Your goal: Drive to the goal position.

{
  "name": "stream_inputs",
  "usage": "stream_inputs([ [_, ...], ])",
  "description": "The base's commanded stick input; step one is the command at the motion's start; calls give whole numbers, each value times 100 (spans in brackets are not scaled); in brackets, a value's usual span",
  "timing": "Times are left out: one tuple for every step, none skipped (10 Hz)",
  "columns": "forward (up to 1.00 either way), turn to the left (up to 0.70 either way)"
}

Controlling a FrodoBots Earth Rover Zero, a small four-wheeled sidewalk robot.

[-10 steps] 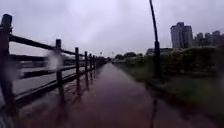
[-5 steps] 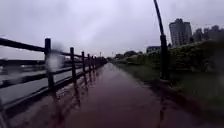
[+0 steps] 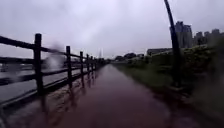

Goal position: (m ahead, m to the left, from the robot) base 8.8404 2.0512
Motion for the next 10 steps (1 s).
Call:
stream_inputs([
  [100, 1],
  [100, 1],
  [100, 1],
  [100, 1],
  [100, 1],
  [100, 1],
  [100, 1],
  [100, 1],
  [100, 1],
  [100, 1],
])
